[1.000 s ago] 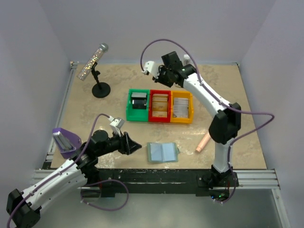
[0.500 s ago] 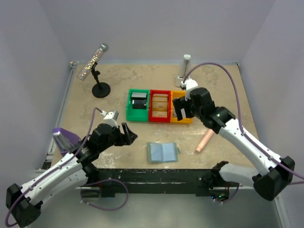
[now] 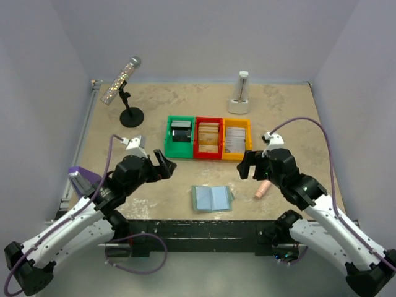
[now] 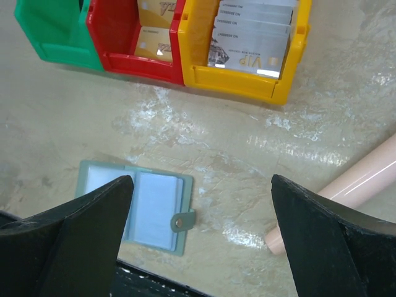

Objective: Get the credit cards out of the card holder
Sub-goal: Reset both arms

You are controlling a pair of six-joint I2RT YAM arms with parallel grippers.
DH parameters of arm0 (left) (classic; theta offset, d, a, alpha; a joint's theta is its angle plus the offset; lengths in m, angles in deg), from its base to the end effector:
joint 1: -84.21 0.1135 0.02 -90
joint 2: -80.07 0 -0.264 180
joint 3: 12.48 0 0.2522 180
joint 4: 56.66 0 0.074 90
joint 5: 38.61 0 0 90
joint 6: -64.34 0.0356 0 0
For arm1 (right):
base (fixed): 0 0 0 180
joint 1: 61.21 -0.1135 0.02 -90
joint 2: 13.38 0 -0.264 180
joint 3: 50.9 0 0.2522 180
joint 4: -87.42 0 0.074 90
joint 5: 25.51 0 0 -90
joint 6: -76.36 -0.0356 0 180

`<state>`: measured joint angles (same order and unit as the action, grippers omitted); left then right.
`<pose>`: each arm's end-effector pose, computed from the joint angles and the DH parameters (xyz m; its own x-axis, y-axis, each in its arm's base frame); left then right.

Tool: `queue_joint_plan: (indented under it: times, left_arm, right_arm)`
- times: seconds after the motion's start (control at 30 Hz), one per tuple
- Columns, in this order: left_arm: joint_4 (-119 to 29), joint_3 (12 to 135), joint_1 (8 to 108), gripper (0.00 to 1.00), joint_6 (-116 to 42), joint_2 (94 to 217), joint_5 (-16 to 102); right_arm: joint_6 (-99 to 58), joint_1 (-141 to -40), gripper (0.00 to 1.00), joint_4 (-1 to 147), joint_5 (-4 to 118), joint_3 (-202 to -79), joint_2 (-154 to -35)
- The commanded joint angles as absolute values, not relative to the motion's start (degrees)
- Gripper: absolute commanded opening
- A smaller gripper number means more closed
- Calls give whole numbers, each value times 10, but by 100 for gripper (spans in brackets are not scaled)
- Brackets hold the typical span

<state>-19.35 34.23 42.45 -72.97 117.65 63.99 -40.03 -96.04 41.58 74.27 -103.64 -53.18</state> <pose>0.1213 -0.0979 0.2632 -0.6112 -0.4160 -0.6734 0.0845 0.8116 -0.5781 0.1303 0.0833 0.2797 -0.5975 0.1179 -0.7931 -0.2011 0.9355 0.2905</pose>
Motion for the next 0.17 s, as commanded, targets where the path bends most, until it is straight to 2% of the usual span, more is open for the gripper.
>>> queue_joint_plan:
  times: [0.0, 0.13]
  left_arm:
    - [-166, 377, 426, 100, -728, 1212, 658]
    - [-164, 382, 426, 100, -732, 1238, 654]
  right_arm:
    - [-419, -959, 99, 425, 731, -1030, -507]
    - [-419, -959, 99, 403, 718, -1041, -499]
